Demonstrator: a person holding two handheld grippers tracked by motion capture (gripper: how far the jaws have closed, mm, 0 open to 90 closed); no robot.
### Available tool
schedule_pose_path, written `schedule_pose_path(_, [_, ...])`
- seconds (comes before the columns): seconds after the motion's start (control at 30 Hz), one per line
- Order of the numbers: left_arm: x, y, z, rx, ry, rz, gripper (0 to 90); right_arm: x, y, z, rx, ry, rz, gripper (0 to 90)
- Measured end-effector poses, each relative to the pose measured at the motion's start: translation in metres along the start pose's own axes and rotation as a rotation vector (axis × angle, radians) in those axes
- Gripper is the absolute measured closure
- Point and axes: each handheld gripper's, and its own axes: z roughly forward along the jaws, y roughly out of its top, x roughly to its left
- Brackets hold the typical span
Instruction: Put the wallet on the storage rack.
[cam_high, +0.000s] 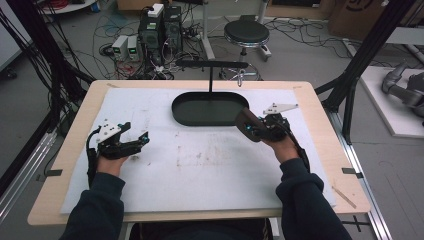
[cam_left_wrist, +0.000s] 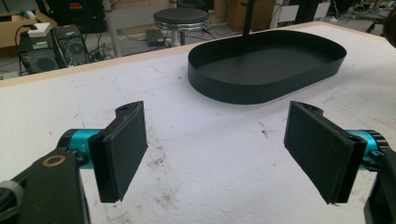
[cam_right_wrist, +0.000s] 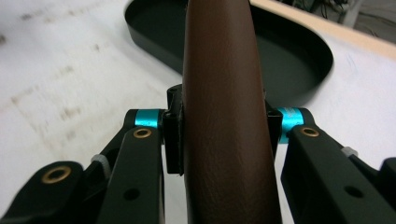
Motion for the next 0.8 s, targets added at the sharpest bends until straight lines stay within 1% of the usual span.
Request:
schedule_pose_path(0.07, [0.0,0.0,0.0,-0.001,-0.001,-0.001,21.2,0.003,0.011,0.007,-0.017,0.023,0.007,63.9])
schedule_pose_path(0.17, [0.0,0.0,0.0,-0.002,-0.002,0.001,21.2,0.006,0.028,0.019,-0.03,0.031,-0.004,63.9])
schedule_pose_path(0.2, [0.0,0.0,0.0,-0.002,-0.002,0.0,21.2,0.007,0.035,0.024,-0.029,0.038,0.001,63.9])
schedule_pose_path(0.33, [0.001,0.0,-0.001,-0.002,-0.002,0.005,21.2,0.008,0.052,0.044,-0.026,0.04,0.015,63.9])
schedule_pose_path(0.5, [0.001,0.0,0.0,-0.005,-0.004,-0.002,21.2,0.008,0.067,0.071,-0.015,0.039,0.037,64.0])
schedule_pose_path(0.57, [0.0,0.0,0.001,-0.006,-0.006,-0.002,21.2,0.009,0.073,0.085,-0.004,0.023,0.043,64.0])
schedule_pose_path(0.6, [0.001,0.0,0.001,-0.006,-0.006,-0.001,21.2,0.008,0.076,0.092,0.006,0.025,0.053,63.9])
schedule_pose_path(0.63, [0.001,0.0,0.001,-0.007,-0.006,0.0,21.2,0.008,0.078,0.099,0.001,0.026,0.062,64.0])
schedule_pose_path(0.77, [0.002,0.0,0.0,-0.007,-0.007,-0.003,21.2,0.005,0.081,0.13,0.008,0.04,0.139,63.9])
schedule_pose_path(0.8, [0.002,0.0,0.0,-0.004,-0.005,0.0,21.2,0.004,0.082,0.138,0.025,0.04,0.151,63.9])
